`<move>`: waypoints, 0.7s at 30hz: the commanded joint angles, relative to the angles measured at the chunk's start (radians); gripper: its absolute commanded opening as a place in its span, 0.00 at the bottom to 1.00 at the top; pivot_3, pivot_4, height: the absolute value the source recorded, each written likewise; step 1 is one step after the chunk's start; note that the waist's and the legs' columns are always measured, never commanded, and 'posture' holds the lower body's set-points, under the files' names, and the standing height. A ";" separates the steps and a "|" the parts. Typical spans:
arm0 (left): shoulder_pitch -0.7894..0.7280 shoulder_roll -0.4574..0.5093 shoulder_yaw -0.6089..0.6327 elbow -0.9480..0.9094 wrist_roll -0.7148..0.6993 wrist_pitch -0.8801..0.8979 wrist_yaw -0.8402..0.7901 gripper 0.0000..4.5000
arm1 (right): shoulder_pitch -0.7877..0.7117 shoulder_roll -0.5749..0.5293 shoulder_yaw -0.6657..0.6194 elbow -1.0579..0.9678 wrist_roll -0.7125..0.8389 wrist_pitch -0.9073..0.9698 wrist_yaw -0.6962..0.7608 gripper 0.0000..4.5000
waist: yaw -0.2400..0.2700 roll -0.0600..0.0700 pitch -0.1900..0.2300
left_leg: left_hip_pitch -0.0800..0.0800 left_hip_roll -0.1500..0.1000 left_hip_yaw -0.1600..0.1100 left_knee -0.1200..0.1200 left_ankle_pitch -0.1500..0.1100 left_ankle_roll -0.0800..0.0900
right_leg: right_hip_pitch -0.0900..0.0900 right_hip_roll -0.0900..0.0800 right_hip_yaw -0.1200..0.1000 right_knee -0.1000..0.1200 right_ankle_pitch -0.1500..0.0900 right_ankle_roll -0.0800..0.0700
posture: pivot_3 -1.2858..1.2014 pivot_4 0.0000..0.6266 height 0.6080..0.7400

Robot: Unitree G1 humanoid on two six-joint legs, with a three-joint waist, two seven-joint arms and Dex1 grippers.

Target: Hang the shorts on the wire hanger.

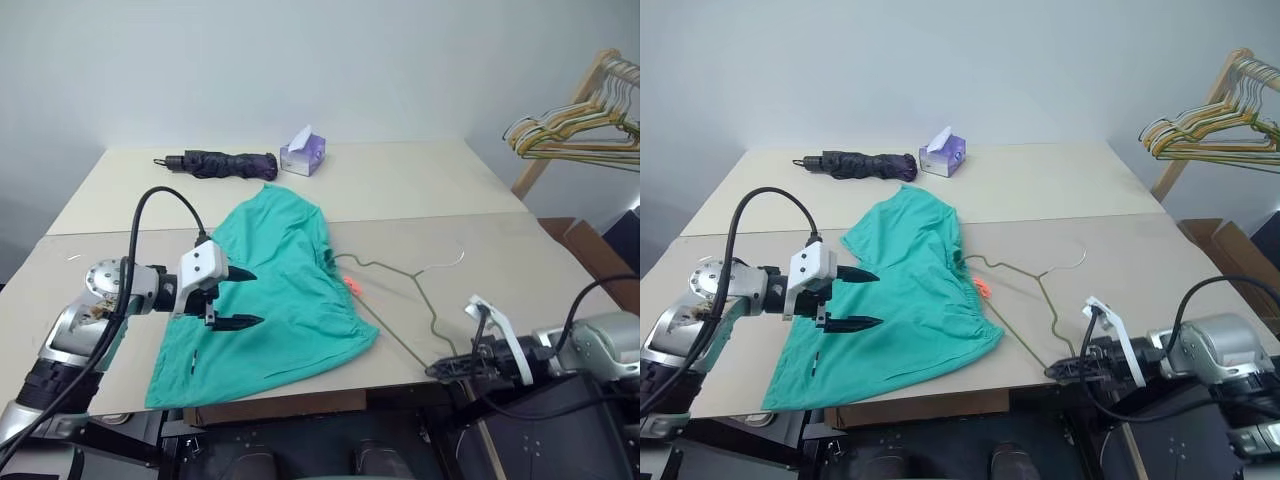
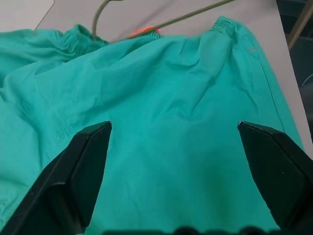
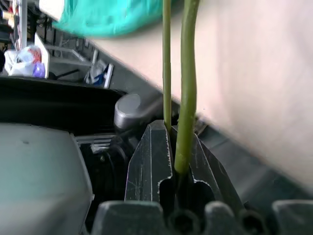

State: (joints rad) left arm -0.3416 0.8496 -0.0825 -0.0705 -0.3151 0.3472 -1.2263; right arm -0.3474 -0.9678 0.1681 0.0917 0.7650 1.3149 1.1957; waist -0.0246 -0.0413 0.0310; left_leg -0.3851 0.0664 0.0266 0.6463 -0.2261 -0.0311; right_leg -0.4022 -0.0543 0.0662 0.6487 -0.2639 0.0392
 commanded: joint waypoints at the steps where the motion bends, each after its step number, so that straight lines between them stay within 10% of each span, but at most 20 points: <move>1: 0.004 0.005 0.017 -0.023 0.007 -0.013 0.013 0.99 | -0.042 -0.022 0.038 0.025 -0.039 -0.042 0.056 0.00 | 0.007 0.000 0.000 | 0.000 0.000 0.000 0.000 0.000 0.000 | 0.000 0.000 0.000 0.000 0.001 -0.001 | 0.54 0.00 1.00; 11: 0.023 -0.002 0.015 -0.039 0.012 -0.014 0.044 0.99 | -0.194 -0.083 0.297 0.092 -0.211 -0.145 0.291 0.00 | 0.014 0.000 0.000 | -0.001 0.000 0.000 0.000 0.000 0.000 | -0.001 0.000 0.000 0.000 0.002 -0.003 | 0.55 0.00 1.00; 21: 0.039 -0.014 0.015 -0.052 0.034 -0.023 0.085 0.99 | -0.486 0.082 0.437 0.510 -0.396 -0.231 0.409 0.00 | 0.023 0.000 0.000 | -0.001 0.000 0.000 0.001 0.000 0.000 | -0.001 0.000 0.000 0.001 0.002 -0.004 | 0.57 0.00 1.00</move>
State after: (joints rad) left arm -0.3001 0.8336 -0.0830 -0.0968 -0.2882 0.3437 -1.1499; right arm -0.8024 -0.8856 0.6025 0.5616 0.3808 1.0972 1.5473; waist -0.0014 -0.0408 0.0309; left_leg -0.3862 0.0662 0.0267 0.6473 -0.2261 -0.0310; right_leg -0.4033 -0.0543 0.0660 0.6496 -0.2617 0.0353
